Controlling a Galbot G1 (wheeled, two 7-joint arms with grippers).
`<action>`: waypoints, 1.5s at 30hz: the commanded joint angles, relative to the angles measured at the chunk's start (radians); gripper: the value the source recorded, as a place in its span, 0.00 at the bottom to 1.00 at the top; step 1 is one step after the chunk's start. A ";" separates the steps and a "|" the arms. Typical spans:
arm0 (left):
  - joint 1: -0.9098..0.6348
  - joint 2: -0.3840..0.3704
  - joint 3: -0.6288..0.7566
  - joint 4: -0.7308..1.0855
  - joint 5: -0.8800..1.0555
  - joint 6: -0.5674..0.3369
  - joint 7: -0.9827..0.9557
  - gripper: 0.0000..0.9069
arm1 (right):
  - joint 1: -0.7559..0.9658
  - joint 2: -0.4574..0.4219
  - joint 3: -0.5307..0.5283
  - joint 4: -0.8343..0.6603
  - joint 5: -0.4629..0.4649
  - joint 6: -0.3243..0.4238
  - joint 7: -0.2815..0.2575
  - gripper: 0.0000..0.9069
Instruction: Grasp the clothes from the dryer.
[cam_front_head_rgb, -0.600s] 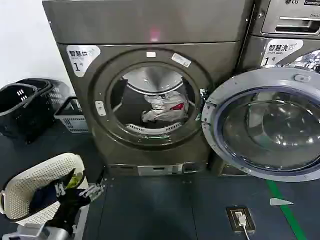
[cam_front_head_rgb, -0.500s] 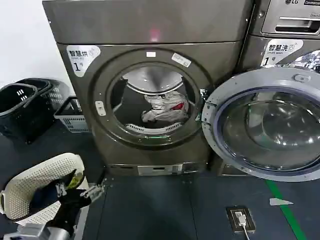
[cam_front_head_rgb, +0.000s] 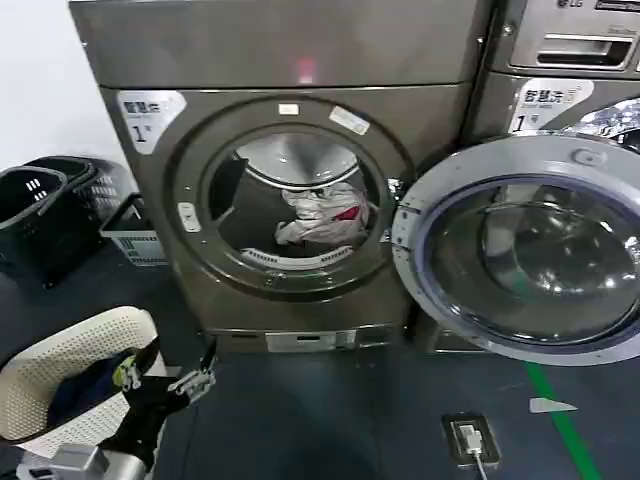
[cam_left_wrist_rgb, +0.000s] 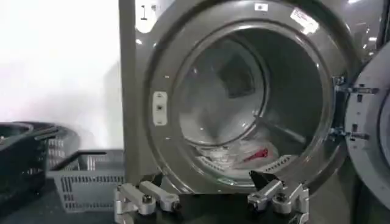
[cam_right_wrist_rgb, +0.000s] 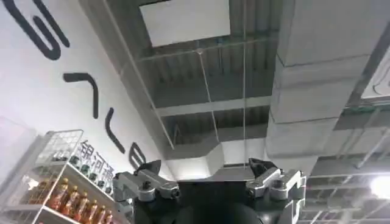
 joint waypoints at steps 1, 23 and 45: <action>0.001 -0.001 0.002 0.001 0.004 0.000 0.002 1.00 | -0.002 0.000 0.002 -0.002 0.002 0.006 -0.006 1.00; 0.015 0.001 0.002 -0.006 0.018 -0.007 0.003 1.00 | 0.001 -0.006 -0.007 -0.016 0.026 0.041 -0.003 1.00; -0.031 0.010 0.013 0.026 0.007 -0.039 0.023 1.00 | -0.003 0.002 -0.001 -0.006 0.065 0.036 0.027 1.00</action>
